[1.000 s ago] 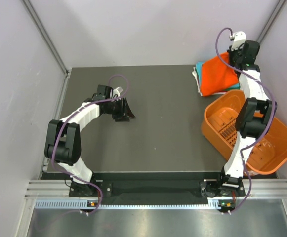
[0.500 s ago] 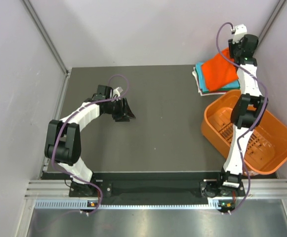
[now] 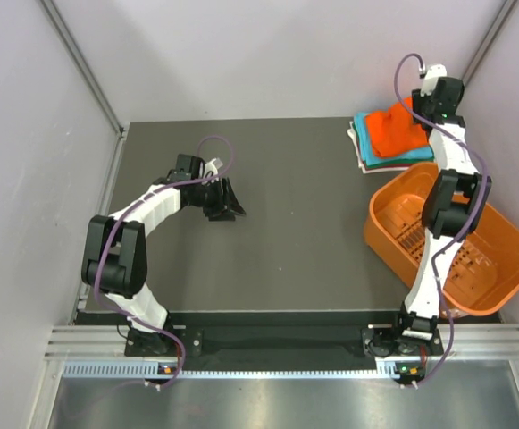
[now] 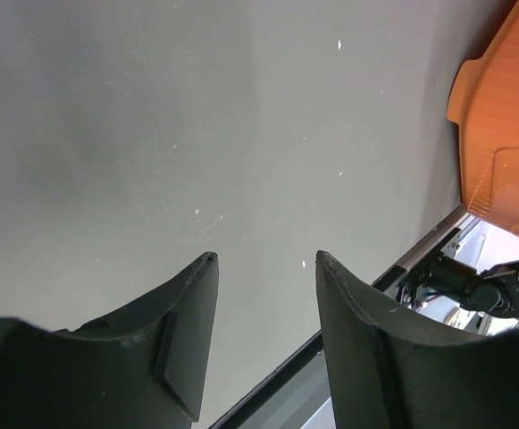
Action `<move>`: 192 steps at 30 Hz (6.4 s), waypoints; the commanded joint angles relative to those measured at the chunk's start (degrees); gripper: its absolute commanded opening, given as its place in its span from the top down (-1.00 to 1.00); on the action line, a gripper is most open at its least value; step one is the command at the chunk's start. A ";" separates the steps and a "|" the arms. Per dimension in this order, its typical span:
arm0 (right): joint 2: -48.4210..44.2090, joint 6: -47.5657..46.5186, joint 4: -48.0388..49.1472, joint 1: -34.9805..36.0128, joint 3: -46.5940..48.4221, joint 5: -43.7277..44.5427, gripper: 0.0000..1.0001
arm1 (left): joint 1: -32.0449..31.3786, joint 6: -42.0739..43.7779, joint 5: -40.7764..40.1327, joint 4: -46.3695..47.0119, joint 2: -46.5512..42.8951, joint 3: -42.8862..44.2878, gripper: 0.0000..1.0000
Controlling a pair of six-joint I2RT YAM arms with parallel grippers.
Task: Fold and stack the t-shirts
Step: Neatly place the folded tshirt to the corner
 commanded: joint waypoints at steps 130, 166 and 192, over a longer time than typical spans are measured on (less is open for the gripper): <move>0.27 -1.45 9.15 16.70 -4.45 13.74 1.00 | 0.23 -3.91 5.72 7.82 -5.10 -1.67 -0.04; 2.03 14.02 12.76 16.34 -4.01 7.06 0.13 | 0.23 -3.99 5.89 7.91 -4.84 -1.59 -0.04; -11.26 30.55 -18.36 -2.90 -4.36 2.14 -0.08 | 0.32 1.55 3.96 6.06 -8.79 -1.59 -0.06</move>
